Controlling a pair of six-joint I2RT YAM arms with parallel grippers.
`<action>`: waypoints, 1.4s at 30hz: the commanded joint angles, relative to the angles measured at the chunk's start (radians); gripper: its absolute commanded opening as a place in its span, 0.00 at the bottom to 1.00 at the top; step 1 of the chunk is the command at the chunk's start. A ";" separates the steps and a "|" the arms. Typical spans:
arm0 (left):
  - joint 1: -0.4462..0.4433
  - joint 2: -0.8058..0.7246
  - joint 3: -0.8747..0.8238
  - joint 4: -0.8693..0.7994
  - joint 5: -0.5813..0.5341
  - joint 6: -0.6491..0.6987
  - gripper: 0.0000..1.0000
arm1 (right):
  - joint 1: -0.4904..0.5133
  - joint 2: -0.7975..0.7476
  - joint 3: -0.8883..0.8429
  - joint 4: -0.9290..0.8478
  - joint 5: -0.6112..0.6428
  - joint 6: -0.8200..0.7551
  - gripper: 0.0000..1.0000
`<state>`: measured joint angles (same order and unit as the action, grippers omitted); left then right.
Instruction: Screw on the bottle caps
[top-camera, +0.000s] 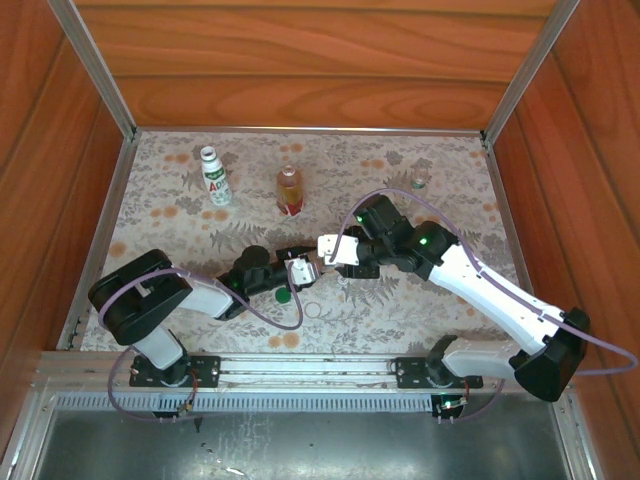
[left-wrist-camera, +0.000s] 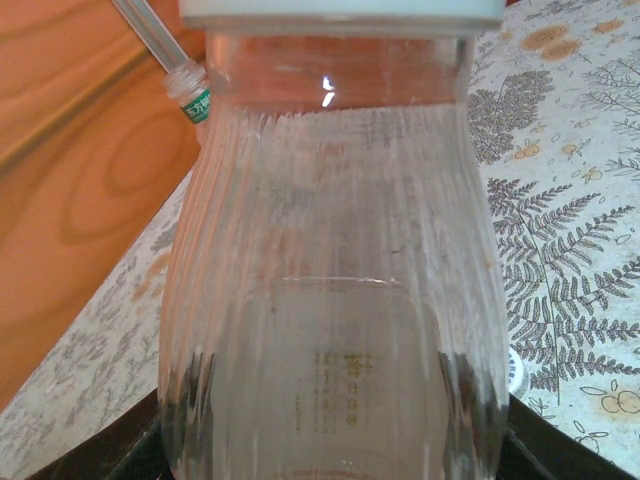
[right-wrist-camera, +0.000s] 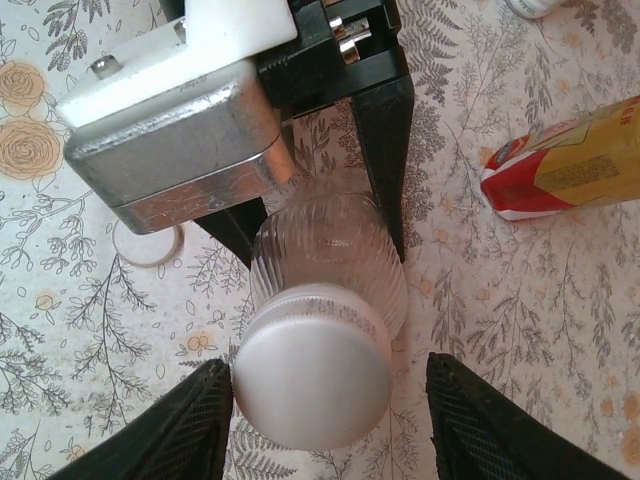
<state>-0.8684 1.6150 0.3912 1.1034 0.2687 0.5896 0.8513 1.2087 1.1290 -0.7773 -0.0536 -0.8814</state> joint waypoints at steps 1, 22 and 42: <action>-0.008 -0.024 -0.002 -0.008 0.032 -0.010 0.55 | 0.006 0.018 0.017 -0.006 -0.006 -0.031 0.56; -0.007 0.001 0.041 -0.010 -0.030 -0.013 0.55 | 0.005 0.008 -0.017 0.223 0.024 0.624 0.11; -0.010 0.024 0.053 -0.011 -0.066 0.004 0.55 | 0.004 0.034 0.041 0.112 -0.017 1.537 0.17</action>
<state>-0.8646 1.6272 0.4202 1.0756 0.2066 0.5571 0.8505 1.2579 1.1309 -0.7124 0.0078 0.5491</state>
